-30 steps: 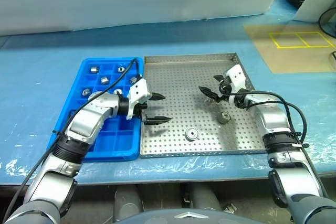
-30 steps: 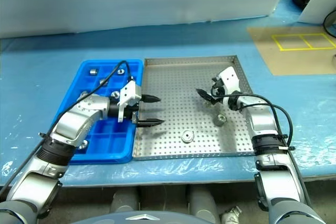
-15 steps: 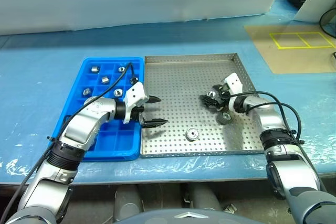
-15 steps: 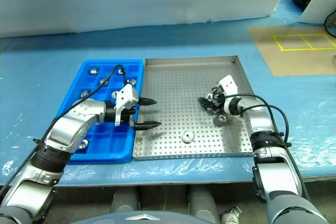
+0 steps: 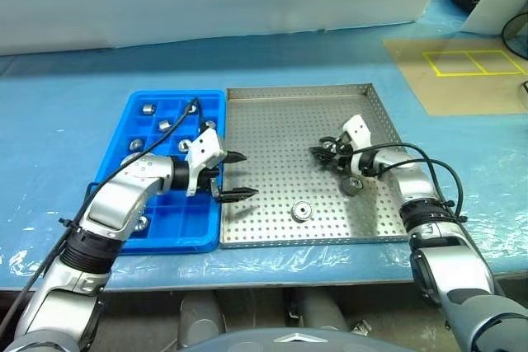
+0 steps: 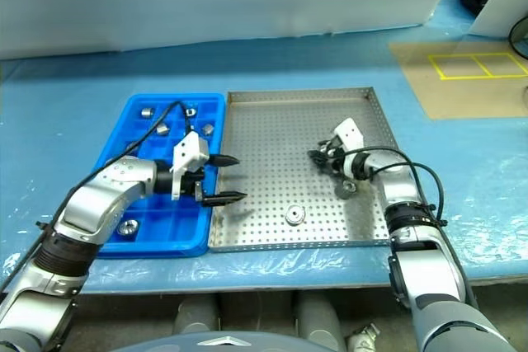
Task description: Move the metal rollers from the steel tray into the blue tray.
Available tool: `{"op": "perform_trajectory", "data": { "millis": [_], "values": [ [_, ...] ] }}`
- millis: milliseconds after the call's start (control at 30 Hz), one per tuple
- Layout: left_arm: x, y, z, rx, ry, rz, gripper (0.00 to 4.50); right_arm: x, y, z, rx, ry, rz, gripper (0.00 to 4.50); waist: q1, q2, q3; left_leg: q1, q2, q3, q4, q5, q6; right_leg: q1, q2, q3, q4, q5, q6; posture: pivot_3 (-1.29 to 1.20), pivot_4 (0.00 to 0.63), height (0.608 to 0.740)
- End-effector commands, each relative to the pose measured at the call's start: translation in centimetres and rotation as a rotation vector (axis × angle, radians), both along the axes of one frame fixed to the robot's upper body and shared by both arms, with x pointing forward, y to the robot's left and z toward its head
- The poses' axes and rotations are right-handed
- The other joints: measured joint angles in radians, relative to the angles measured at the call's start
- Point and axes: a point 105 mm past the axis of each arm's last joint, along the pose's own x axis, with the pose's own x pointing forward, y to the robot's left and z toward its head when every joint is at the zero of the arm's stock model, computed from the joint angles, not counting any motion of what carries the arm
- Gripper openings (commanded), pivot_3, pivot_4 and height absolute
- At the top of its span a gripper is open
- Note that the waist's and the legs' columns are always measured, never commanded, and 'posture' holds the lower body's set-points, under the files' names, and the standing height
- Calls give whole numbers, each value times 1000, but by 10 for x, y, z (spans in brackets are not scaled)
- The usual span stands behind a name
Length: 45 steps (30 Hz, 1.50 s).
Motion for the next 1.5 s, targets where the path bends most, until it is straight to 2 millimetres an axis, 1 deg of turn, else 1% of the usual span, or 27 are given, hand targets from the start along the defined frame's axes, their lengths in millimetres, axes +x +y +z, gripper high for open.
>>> {"op": "perform_trajectory", "data": {
  "millis": [33,100,133,200,267,300,367,433,500,567,633,700,800,900,1000,1100,1300,1333,1367,1433,1500],
  "values": [
    [1,15,20,-32,-29,44,4500,8,42,62,142,-101,125,1696,-1,0,0,0,0,0,0,0,0,0,0,-1,0,0,0,71,150,740],
    [-1,25,24,-43,-19,72,4500,2,72,92,204,-136,235,1696,-4,2,2,0,0,0,0,0,0,-2,1,-3,1,0,0,87,150,740],
    [-1,32,26,-40,-19,93,4500,-2,84,101,213,-149,288,1696,-3,3,2,0,0,0,-1,0,-1,-2,1,-4,1,0,0,87,150,740],
    [0,49,27,-11,-42,142,4500,-12,111,114,223,-170,395,1696,2,3,2,0,1,0,-3,0,-1,-3,1,-4,1,0,-1,125,150,740],
    [1,66,34,-3,-67,196,4500,-20,132,122,243,-170,476,1696,7,3,2,1,2,-1,-3,0,-1,-3,1,-5,-1,-1,-2,140,150,740],
    [1,72,37,-7,-74,216,4500,-23,138,123,252,-165,497,1696,12,3,2,0,2,-1,-3,0,0,-3,1,-5,-2,-2,-2,140,150,740],
    [1,98,46,2,-99,302,4500,-31,160,124,270,-158,571,1696,27,2,2,-1,2,-1,-4,-1,1,-3,1,-5,-4,-2,-2,216,150,740],
    [-4,122,50,36,-115,379,4500,-38,178,119,256,-162,632,1696,33,2,2,-3,2,-1,-4,-1,2,-3,0,-6,-6,-2,-2,238,150,740],
    [-13,135,52,53,-119,428,4500,-42,190,111,232,-164,671,1696,41,2,2,-4,2,-2,-5,-2,2,-3,0,-7,-10,-2,-2,282,150,740],
    [-22,143,51,59,-116,462,4500,-45,198,107,236,-148,700,1696,53,2,2,-5,2,-2,-6,-2,2,-3,-1,-7,-11,-2,-2,323,150,740],
    [-33,147,49,60,-109,486,4500,-48,204,101,239,-127,729,1696,68,2,2,-8,2,-3,-7,-2,2,-3,-1,-9,-13,-2,-2,342,150,740],
    [-42,149,47,52,-98,514,4500,-48,206,91,240,-86,733,1696,80,1,2,-9,3,-3,-7,-2,2,-4,-1,-10,-13,-2,-2,395,150,740],
    [-51,152,42,45,-85,555,4500,-43,207,74,217,-43,715,1696,96,1,2,-9,3,-4,-7,-2,2,-4,-1,-10,-12,-2,-2,416,150,740],
    [-57,148,40,41,-80,561,4500,-45,209,66,191,-32,736,1696,113,2,2,-9,4,-4,-6,-2,3,-4,-1,-11,-12,-2,-2,442,150,740],
    [-59,142,40,37,-78,558,4500,-45,210,60,172,-24,742,1696,122,2,2,-9,6,-4,-6,-2,3,-4,-1,-12,-11,-2,-2,449,150,740],
    [-58,135,39,29,-75,539,4500,-41,207,53,145,-24,724,1696,129,2,2,-9,7,-4,-6,-2,3,-4,0,-12,-10,-2,-2,440,150,740],
    [-54,130,39,28,-73,519,4500,-42,204,53,166,-26,727,1696,133,2,2,-10,8,-4,-5,-2,2,-4,1,-12,-10,-2,-3,409,150,740],
    [-52,128,39,27,-73,509,4500,-42,203,52,168,-25,723,2404,133,2,2,-10,8,-4,-5,-2,2,-4,1,-13,-10,-2,-3,405,150,740],
    [-51,126,39,26,-72,498,4500,-40,202,51,158,-36,698,2567,133,2,2,-10,8,-4,-4,-2,2,-5,1,-12,-10,-2,-3,398,150,740],
    [-48,121,40,24,-70,475,4500,-33,199,50,147,-26,643,3199,132,1,2,-11,8,-4,-3,-1,1,-5,1,-12,-9,-2,-2,381,150,740],
    [-46,118,40,25,-68,454,4500,-30,194,57,182,-32,623,3199,132,1,2,-10,8,-4,-2,-1,1,-5,1,-12,-8,-2,-2,360,150,740]
  ]
}}
